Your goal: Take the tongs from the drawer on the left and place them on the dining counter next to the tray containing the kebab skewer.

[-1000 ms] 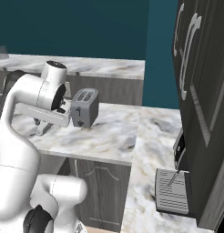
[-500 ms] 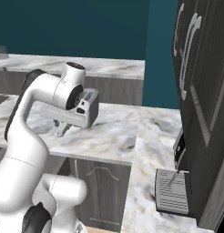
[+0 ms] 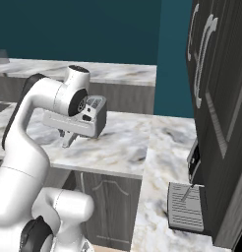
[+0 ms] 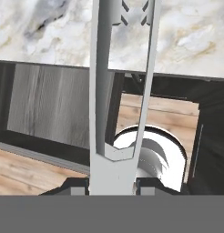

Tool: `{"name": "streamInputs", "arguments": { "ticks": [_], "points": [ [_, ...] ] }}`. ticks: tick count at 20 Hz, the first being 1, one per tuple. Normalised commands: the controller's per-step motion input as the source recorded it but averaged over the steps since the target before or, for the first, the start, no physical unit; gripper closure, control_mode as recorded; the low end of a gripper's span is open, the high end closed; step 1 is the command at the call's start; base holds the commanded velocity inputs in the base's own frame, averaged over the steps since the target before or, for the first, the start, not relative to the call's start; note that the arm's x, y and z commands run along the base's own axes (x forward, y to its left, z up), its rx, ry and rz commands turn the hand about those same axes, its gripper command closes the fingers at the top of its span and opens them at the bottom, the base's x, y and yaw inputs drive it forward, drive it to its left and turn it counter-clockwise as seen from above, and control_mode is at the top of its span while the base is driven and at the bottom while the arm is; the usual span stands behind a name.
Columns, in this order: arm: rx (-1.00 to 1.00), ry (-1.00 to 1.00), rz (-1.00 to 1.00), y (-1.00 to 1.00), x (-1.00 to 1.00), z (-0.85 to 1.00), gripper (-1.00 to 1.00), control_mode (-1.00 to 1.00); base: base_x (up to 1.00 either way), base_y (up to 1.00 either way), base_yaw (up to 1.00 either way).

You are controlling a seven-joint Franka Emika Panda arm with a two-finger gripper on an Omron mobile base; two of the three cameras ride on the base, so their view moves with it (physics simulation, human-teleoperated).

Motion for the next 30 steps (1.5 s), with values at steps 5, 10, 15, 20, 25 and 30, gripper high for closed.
{"name": "streamInputs", "arguments": {
  "ticks": [5,10,15,20,25,30],
  "points": [
    [0.0,0.0,0.0,0.0,0.0,0.0,1.0,-1.0,0.0,0.0,0.0],
    [0.0,0.0,0.0,0.0,0.0,0.0,1.0,1.0,0.0,0.0,0.0],
    [0.0,0.0,0.0,0.0,0.0,0.0,1.0,1.0,-0.74,0.0,0.0],
    [0.0,0.0,0.0,0.0,0.0,0.0,1.0,1.0,-1.0,0.0,0.0],
    [0.0,0.0,0.0,0.0,0.0,0.0,1.0,1.0,-1.0,0.14,0.04],
    [0.0,0.0,0.0,0.0,0.0,0.0,1.0,1.0,-0.97,0.62,0.27]
  ]
}}
